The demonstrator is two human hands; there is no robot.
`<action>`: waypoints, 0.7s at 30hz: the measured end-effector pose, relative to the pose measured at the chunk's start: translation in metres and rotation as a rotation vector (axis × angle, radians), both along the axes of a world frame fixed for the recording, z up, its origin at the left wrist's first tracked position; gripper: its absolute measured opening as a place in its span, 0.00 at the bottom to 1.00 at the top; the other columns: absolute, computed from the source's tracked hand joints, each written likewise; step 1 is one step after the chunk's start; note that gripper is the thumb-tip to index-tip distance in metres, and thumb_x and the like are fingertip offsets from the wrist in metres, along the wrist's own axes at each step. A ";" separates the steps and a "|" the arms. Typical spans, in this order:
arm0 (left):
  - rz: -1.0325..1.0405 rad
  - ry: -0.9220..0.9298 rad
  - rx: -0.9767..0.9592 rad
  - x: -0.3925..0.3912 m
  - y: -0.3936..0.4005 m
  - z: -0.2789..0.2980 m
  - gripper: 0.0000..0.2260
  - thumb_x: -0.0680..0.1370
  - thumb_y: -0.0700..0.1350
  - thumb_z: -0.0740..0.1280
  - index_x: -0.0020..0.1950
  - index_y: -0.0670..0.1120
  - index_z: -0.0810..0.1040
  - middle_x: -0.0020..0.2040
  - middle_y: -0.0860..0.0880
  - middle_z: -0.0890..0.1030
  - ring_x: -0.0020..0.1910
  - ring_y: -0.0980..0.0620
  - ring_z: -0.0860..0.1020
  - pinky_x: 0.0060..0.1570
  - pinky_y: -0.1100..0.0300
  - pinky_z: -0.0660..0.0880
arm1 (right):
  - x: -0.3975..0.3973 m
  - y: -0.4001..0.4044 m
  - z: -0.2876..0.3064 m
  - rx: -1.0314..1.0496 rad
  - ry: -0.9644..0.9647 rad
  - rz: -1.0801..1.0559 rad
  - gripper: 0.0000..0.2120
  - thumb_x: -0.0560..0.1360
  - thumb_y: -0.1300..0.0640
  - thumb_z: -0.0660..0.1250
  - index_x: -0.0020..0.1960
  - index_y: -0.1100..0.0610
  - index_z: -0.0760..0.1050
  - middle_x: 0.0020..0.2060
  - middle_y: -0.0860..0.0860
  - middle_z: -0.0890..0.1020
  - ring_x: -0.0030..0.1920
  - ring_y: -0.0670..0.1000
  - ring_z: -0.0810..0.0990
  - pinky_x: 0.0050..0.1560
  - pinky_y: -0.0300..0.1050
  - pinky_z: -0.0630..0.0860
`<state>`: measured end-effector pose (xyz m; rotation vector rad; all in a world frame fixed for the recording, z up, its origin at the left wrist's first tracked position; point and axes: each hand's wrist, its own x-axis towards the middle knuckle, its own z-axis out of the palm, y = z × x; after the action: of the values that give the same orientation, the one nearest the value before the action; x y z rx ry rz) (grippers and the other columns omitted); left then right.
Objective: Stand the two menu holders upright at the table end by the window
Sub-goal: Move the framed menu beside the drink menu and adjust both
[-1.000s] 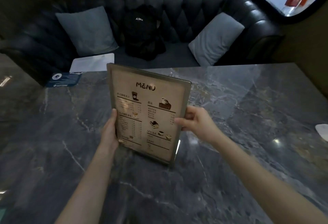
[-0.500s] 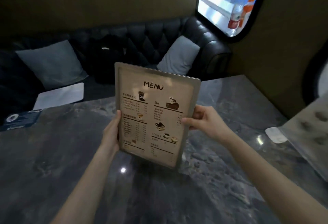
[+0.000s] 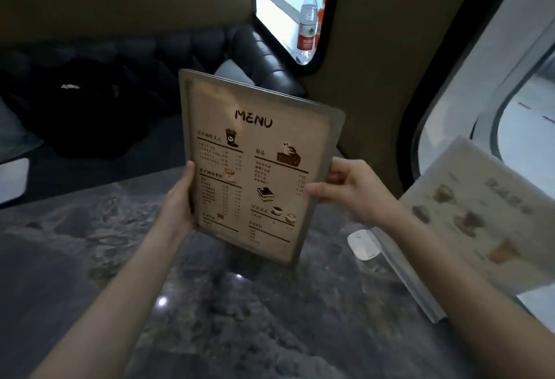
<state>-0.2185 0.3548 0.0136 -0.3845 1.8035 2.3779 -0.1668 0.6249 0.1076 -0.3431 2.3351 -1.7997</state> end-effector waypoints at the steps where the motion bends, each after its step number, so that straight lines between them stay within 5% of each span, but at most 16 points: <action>1: -0.004 -0.014 0.014 -0.007 0.014 -0.002 0.17 0.76 0.59 0.59 0.55 0.50 0.79 0.53 0.51 0.84 0.51 0.53 0.82 0.43 0.57 0.77 | -0.005 0.014 0.000 0.006 -0.001 -0.010 0.13 0.71 0.66 0.67 0.51 0.53 0.76 0.48 0.48 0.83 0.50 0.47 0.83 0.45 0.41 0.82; 7: -0.076 -0.024 0.044 -0.042 0.087 -0.018 0.22 0.74 0.61 0.60 0.60 0.50 0.77 0.61 0.48 0.80 0.59 0.50 0.77 0.51 0.54 0.75 | -0.030 0.081 -0.008 0.064 -0.024 -0.106 0.14 0.70 0.64 0.68 0.54 0.56 0.76 0.48 0.48 0.83 0.49 0.44 0.82 0.43 0.36 0.81; 12: -0.164 0.001 0.027 -0.075 0.131 -0.030 0.26 0.73 0.61 0.60 0.64 0.48 0.75 0.61 0.48 0.80 0.56 0.53 0.80 0.45 0.61 0.79 | -0.045 0.116 -0.026 0.076 -0.043 -0.221 0.12 0.70 0.63 0.68 0.53 0.55 0.76 0.49 0.50 0.83 0.50 0.45 0.82 0.49 0.41 0.81; 16: -0.206 -0.004 0.006 -0.101 0.153 -0.042 0.25 0.73 0.61 0.60 0.63 0.48 0.76 0.60 0.49 0.81 0.55 0.55 0.81 0.43 0.64 0.79 | -0.053 0.128 -0.044 0.059 -0.053 -0.309 0.11 0.71 0.63 0.68 0.49 0.50 0.76 0.45 0.42 0.81 0.47 0.41 0.81 0.49 0.39 0.80; 21: -0.266 -0.005 -0.063 -0.134 0.175 -0.054 0.27 0.73 0.62 0.59 0.65 0.45 0.74 0.59 0.47 0.80 0.58 0.51 0.79 0.43 0.64 0.78 | -0.050 0.129 -0.064 0.016 -0.055 -0.454 0.15 0.72 0.62 0.67 0.58 0.54 0.75 0.49 0.43 0.81 0.54 0.46 0.80 0.53 0.48 0.80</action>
<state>-0.3524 0.5298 -0.0403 -0.1450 1.8032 2.1429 -0.2169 0.7542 0.0433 0.2608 2.5349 -1.9362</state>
